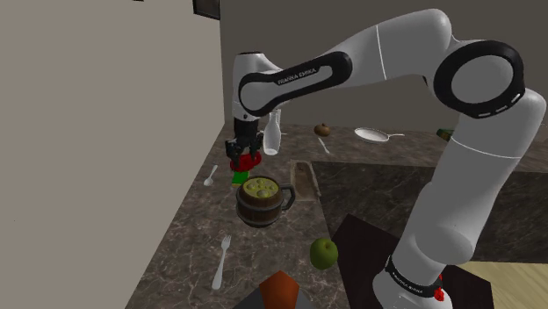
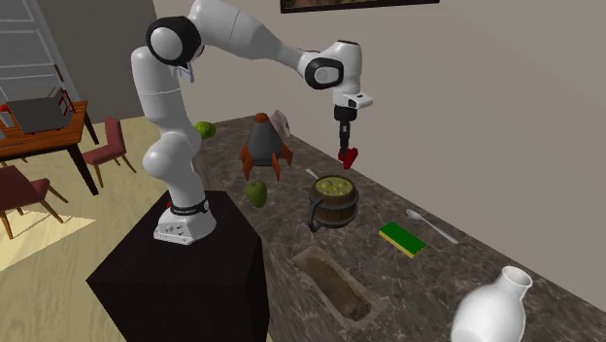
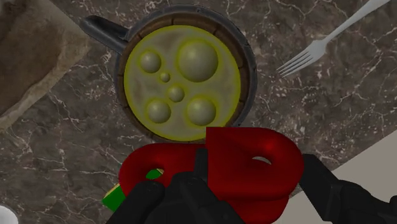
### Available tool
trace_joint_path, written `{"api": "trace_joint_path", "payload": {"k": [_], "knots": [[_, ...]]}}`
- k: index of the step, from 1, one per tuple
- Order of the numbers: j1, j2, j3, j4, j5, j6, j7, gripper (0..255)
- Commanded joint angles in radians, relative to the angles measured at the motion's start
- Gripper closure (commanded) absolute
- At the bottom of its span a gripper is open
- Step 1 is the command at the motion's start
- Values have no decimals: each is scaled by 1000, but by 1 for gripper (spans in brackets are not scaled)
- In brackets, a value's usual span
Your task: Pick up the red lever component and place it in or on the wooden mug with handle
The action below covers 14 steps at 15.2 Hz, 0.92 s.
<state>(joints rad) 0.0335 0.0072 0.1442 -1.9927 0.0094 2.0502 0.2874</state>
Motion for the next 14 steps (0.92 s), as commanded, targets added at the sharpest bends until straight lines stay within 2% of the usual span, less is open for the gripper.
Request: {"api": "trace_joint_path", "payload": {"k": [1,5,14], "knots": [[-11,-74,-11,-88,13,15,-28,255],[-30,-204,-41,-223,29,19,-86,255],[-30,-160,-38,-303,27,143,-85,255]]}}
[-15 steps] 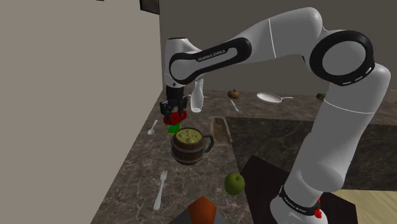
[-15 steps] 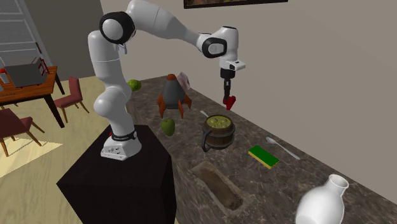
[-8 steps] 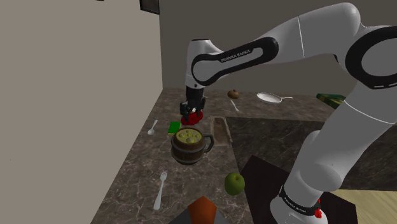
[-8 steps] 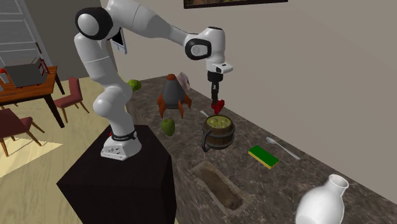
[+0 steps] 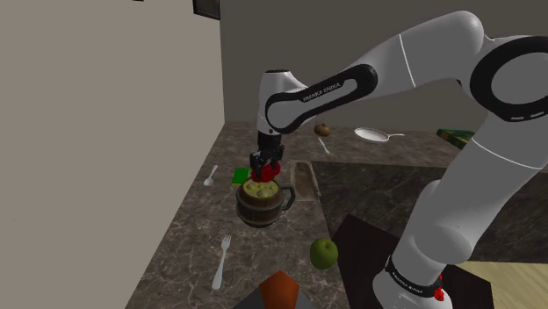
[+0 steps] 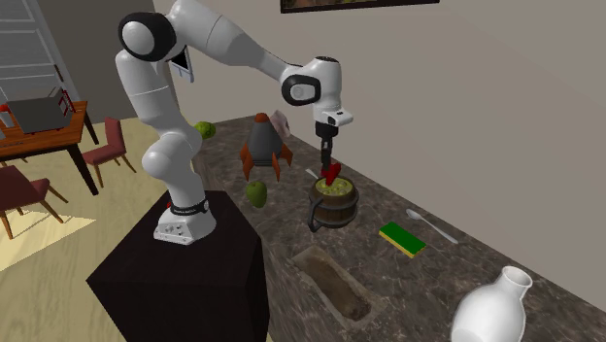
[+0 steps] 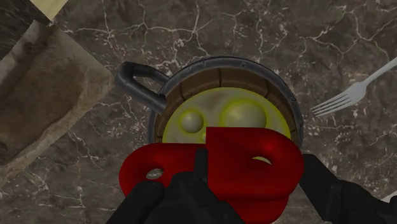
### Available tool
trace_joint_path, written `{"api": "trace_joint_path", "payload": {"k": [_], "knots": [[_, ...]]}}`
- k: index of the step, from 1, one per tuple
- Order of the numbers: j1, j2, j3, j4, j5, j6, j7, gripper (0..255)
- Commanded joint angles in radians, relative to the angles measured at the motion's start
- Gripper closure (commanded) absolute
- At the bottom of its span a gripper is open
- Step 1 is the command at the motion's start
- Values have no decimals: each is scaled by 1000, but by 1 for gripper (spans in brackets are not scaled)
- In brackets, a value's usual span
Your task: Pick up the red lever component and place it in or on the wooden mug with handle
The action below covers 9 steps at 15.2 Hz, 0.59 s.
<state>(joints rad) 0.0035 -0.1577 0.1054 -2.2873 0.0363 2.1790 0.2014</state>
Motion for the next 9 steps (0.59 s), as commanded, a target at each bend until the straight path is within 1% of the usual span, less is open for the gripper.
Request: {"api": "trace_joint_path", "payload": {"k": [1,6,9], "knots": [[0,11,1,-16,-1,28,1,255],[0,45,3,-52,-3,98,3,255],[0,50,3,-57,-4,107,3,255]]}}
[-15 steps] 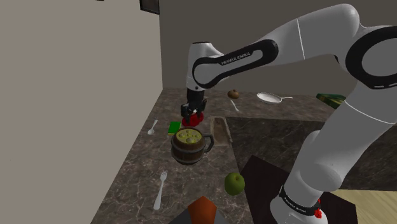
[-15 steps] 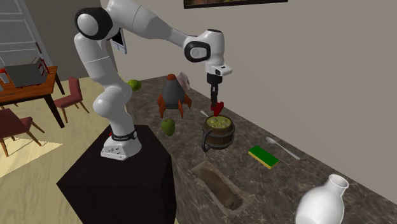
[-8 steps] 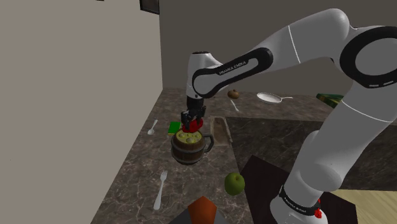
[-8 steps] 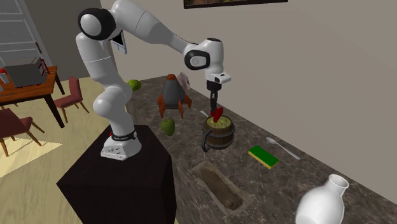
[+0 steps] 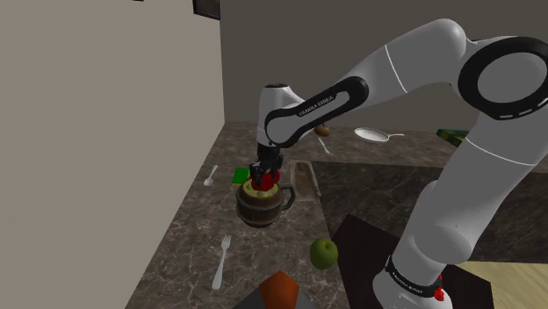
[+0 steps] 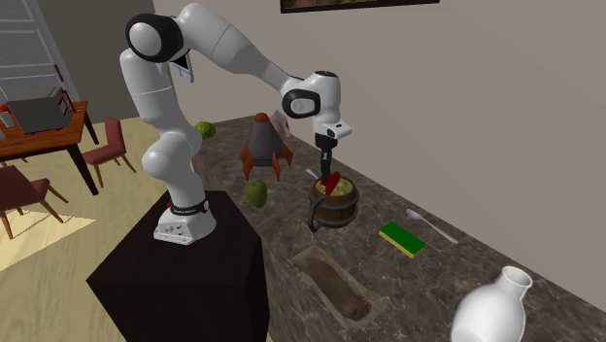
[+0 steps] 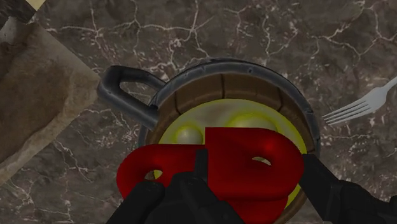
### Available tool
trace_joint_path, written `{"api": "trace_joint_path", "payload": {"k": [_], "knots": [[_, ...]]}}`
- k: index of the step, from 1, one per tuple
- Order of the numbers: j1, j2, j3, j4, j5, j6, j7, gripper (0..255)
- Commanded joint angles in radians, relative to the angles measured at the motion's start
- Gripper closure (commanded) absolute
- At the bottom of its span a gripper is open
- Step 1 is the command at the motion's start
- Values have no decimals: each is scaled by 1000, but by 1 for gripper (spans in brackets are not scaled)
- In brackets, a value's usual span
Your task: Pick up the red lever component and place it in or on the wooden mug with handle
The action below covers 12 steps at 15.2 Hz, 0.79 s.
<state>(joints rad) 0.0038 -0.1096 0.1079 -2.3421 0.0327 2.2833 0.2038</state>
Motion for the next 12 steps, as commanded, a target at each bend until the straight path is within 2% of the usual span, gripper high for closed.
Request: {"api": "trace_joint_path", "payload": {"k": [1,5,6,11,12], "knots": [[0,2,0,-2,0,3,0,255],[0,2,0,-2,0,3,0,255],[0,2,0,-2,0,4,0,0],[0,2,0,-2,0,3,0,0],[0,-18,-1,13,2,-32,-1,0]]}}
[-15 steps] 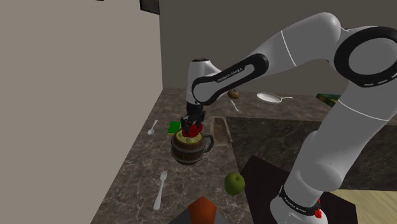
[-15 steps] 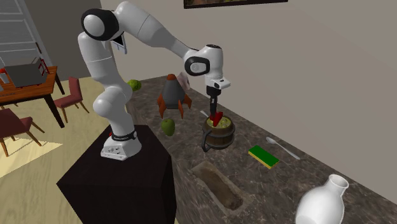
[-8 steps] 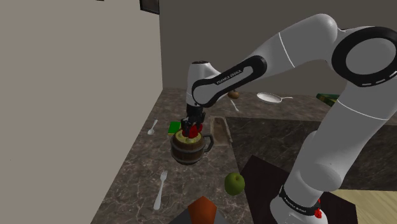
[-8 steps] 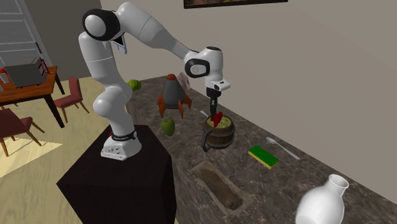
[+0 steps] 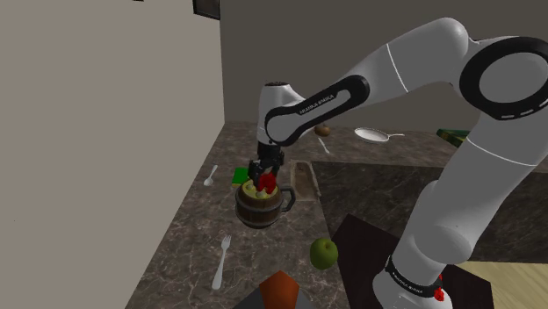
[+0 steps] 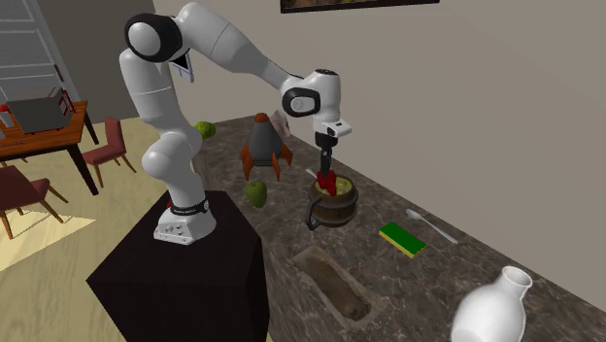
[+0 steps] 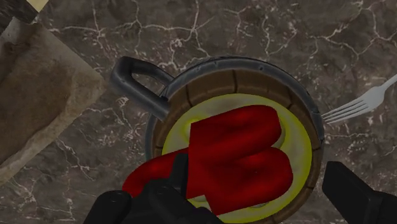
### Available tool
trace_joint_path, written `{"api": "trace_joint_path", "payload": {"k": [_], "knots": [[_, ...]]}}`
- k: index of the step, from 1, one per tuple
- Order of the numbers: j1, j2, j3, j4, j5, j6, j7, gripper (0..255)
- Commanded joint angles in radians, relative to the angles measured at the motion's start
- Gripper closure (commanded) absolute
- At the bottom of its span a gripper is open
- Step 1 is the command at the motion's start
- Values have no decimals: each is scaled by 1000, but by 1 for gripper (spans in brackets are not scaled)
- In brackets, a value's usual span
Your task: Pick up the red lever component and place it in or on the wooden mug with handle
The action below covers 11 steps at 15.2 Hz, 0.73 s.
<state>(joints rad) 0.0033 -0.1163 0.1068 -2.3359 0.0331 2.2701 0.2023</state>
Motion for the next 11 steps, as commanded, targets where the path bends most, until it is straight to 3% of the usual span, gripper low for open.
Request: {"api": "trace_joint_path", "payload": {"k": [1,3,11], "knots": [[0,-30,-1,23,3,-53,-1,0],[0,-59,-3,55,5,-115,-3,0],[0,-59,-3,55,5,-115,-3,0]]}}
